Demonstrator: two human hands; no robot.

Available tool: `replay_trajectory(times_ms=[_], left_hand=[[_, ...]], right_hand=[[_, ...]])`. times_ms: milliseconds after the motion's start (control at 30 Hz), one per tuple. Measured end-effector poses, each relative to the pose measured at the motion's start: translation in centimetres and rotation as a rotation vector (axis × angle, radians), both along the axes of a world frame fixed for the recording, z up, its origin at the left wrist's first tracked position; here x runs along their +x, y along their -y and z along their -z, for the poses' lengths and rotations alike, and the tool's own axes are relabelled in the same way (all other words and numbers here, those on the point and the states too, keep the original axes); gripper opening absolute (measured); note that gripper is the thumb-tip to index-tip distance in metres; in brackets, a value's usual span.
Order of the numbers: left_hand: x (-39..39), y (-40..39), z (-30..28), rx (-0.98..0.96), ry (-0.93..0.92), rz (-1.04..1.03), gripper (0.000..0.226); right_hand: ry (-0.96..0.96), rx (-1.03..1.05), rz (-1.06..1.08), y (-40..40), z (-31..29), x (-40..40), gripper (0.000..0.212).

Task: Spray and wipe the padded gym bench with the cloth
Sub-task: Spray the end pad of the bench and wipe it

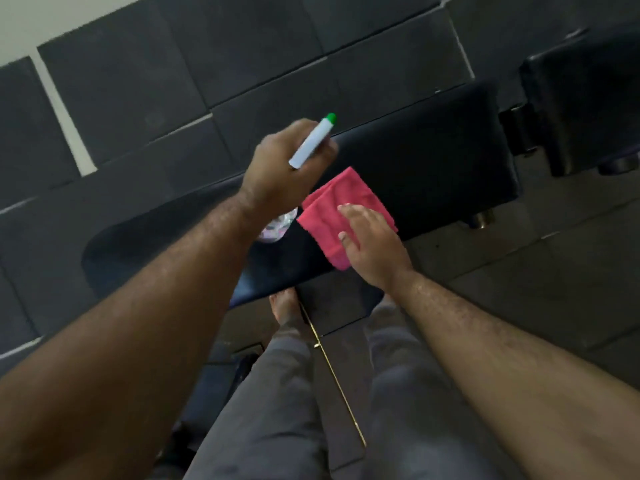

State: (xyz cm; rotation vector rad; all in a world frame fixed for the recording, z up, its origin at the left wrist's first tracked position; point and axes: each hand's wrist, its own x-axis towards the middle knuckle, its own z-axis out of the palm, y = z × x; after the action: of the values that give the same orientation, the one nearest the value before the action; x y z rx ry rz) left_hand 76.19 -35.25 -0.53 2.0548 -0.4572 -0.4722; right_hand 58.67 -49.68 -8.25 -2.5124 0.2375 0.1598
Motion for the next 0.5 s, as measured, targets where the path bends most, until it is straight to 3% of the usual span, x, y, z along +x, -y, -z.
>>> replay_trajectory(times_ms=[200, 333, 500], left_hand=[[0.0, 15.3, -2.0, 0.145, -0.114, 0.240, 0.030], [-0.4, 26.5, -2.3, 0.252, -0.222, 0.274, 0.037], [-0.6, 39.7, 0.9, 0.316, -0.279, 0.293, 0.038]], right_hand=[[0.112, -0.118, 0.371, 12.9, 0.4, -0.6, 0.042], [-0.059, -0.184, 0.644, 25.5, 0.3, -1.5, 0.053], [-0.257, -0.266, 0.583, 38.2, 0.8, -2.1, 0.066]])
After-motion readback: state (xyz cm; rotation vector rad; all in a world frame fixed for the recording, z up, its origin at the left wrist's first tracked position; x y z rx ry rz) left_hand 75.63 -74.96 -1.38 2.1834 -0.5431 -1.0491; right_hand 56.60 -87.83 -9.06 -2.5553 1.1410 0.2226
